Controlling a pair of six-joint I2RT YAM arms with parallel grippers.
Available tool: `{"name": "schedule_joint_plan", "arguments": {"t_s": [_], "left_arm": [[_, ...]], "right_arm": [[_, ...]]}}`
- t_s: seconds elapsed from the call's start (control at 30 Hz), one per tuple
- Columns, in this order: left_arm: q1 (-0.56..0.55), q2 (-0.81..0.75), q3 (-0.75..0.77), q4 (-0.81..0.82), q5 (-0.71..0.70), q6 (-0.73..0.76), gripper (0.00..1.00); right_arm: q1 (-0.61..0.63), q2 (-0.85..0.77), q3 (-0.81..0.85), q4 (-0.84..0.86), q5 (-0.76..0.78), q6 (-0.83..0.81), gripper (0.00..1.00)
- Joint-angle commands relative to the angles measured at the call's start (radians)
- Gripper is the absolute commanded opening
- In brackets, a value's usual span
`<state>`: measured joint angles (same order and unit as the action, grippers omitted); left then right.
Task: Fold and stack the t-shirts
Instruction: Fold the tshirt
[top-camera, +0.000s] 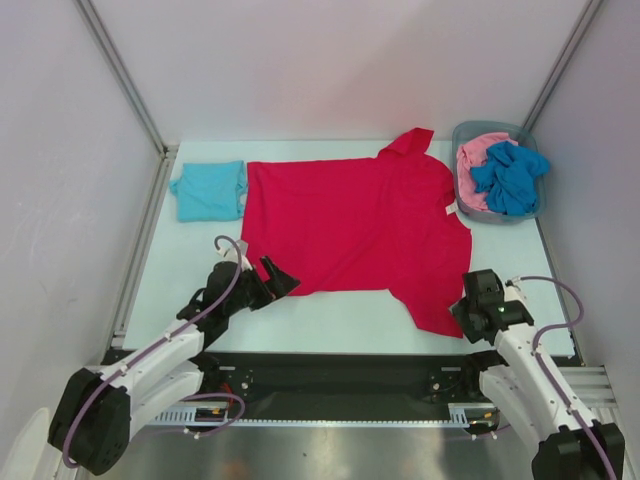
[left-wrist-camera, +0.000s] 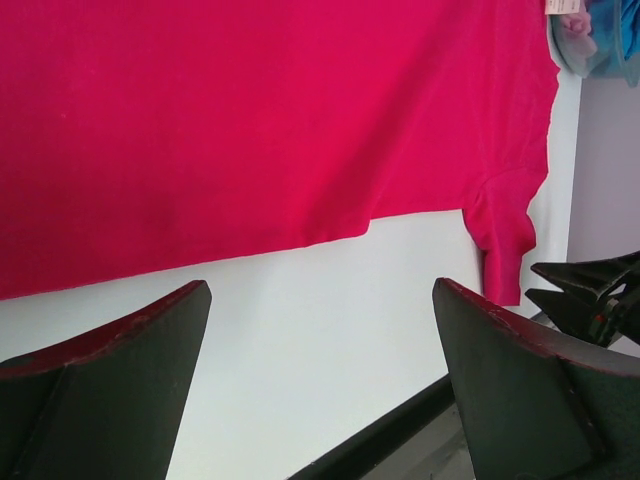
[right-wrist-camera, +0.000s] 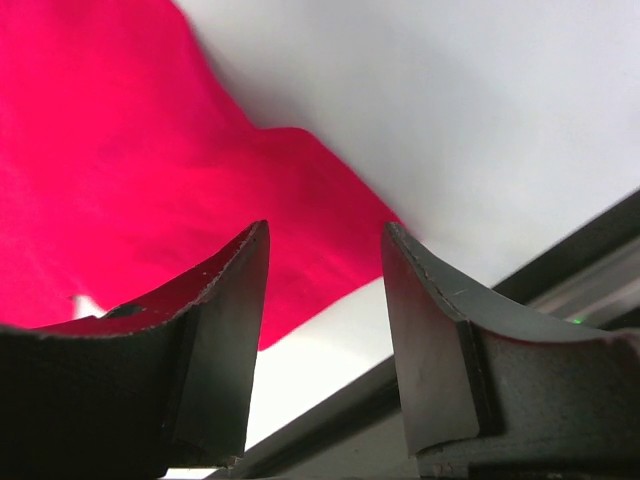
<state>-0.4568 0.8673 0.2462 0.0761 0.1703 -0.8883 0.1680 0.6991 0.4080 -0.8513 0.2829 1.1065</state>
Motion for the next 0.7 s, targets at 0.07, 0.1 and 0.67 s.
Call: {"name": "schedule_joint_plan", "arguments": {"t_s": [0.07, 0.1, 0.67], "left_arm": [[0.007, -0.022, 0.042, -0.013, 0.006, 0.019, 1.00], [0.007, -0.025, 0.042, -0.016, 0.006, 0.018, 1.00], [0.009, -0.002, 0.050, -0.013, 0.014, 0.035, 1.00]], "right_arm": [[0.004, 0.065, 0.038, -0.045, 0.051, 0.038, 0.55], [0.005, 0.063, 0.038, -0.045, 0.056, 0.042, 0.55], [-0.053, 0.123, 0.000, 0.081, -0.011, 0.012, 0.54]]}}
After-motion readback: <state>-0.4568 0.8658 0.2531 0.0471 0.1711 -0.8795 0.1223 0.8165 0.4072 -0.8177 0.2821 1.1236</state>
